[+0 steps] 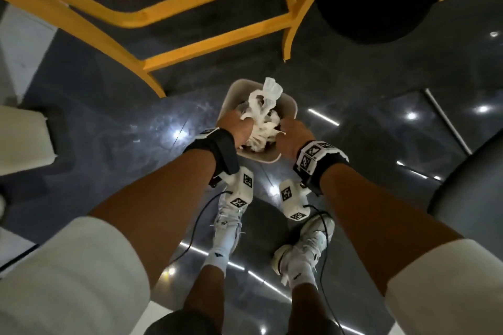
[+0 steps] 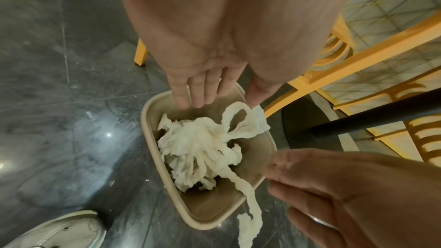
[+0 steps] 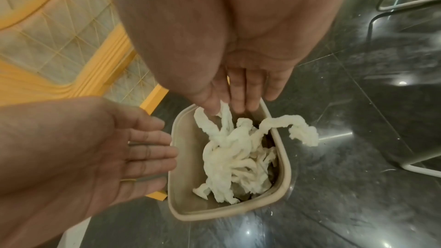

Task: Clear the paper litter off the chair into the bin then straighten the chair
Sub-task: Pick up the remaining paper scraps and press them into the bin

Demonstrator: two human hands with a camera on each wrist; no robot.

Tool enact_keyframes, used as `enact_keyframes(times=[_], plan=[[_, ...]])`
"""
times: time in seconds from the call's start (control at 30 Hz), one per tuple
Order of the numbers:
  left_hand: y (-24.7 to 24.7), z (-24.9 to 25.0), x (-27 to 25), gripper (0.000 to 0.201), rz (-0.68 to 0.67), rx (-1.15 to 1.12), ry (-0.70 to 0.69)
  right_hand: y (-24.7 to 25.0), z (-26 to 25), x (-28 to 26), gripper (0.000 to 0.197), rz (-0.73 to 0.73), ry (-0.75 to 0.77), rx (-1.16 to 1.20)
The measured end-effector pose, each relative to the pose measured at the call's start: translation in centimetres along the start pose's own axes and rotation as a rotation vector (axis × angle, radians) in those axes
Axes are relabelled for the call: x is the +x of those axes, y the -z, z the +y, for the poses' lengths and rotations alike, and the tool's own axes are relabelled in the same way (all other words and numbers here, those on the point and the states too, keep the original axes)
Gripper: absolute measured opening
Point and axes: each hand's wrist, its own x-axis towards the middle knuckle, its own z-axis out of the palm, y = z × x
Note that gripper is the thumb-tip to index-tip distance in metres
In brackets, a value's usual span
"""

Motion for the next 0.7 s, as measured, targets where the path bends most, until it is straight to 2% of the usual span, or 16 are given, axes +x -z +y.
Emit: enact_keyframes(times=[0.2, 0.33, 0.4, 0.5, 0.7], plan=[[0.2, 4.7, -3.1, 0.022, -0.031, 0.167, -0.095, 4.8, 2.5, -5.2, 0.027, -0.061, 0.067, 0.029], [-3.7, 10.0, -6.5, 0.013, 0.0, 0.291, -0.238, 10.4, 9.1, -10.1, 0.025, 0.032, 0.032, 0.148], [-7.1, 12.8, -8.4, 0.011, -0.05, 0.284, -0.297, 13.3, 14.1, -12.5, 0.022, 0.146, -0.013, 0.288], [-13.1, 17.4, -11.7, 0.021, -0.145, 0.339, -0.426, 17.5, 22.0, -16.2, 0.021, 0.4, -0.098, 0.465], [-26.1, 26.9, -16.9, 0.036, -0.261, 0.454, -0.723, 24.4, 38.0, -21.8, 0.022, 0.726, -0.321, 0.38]])
